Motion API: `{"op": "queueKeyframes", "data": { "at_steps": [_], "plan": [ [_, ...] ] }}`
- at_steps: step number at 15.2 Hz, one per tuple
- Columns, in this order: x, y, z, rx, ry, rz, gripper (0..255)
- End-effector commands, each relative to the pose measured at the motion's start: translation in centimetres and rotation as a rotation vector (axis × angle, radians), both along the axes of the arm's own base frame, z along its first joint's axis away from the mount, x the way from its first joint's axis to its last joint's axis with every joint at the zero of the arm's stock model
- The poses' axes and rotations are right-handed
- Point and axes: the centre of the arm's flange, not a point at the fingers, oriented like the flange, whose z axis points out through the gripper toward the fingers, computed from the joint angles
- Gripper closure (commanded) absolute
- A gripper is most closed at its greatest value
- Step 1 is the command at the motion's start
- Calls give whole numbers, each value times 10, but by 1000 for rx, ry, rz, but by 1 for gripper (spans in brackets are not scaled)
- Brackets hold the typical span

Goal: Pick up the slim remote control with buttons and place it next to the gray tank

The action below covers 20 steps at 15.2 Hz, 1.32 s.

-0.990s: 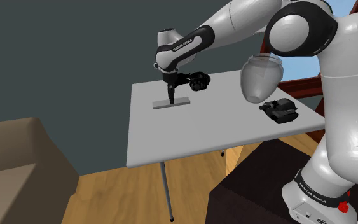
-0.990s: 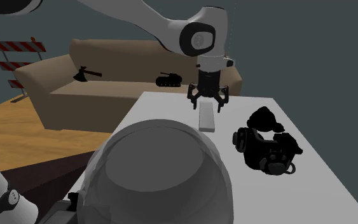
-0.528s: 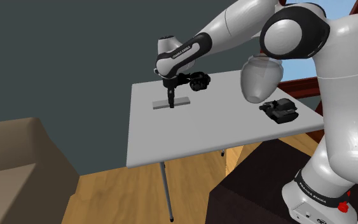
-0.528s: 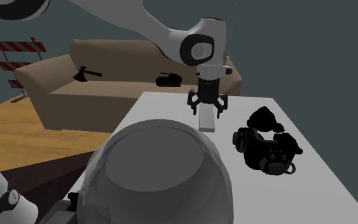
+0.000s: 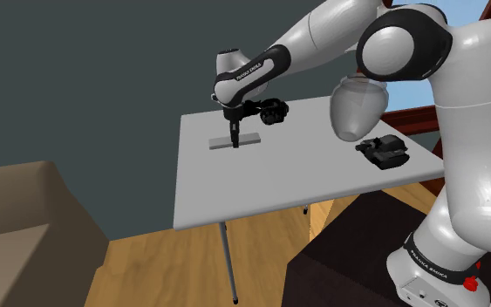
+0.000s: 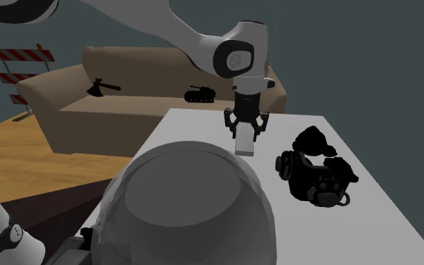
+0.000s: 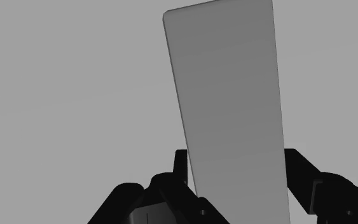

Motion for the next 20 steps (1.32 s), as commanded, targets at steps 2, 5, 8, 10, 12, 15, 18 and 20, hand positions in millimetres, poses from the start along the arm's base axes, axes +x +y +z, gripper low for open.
{"op": "queueKeyframes", "data": {
  "at_steps": [2,5,8,10,12,15,18,20],
  "plan": [
    [0,0,-1,0,2,0,255],
    [-1,0,-2,0,2,0,255],
    [0,0,4,0,2,0,255],
    [0,0,15,0,2,0,255],
    [0,0,25,0,2,0,255],
    [0,0,41,0,2,0,255],
    [0,0,57,0,2,0,255],
    [0,0,68,0,2,0,255]
  ]
}}
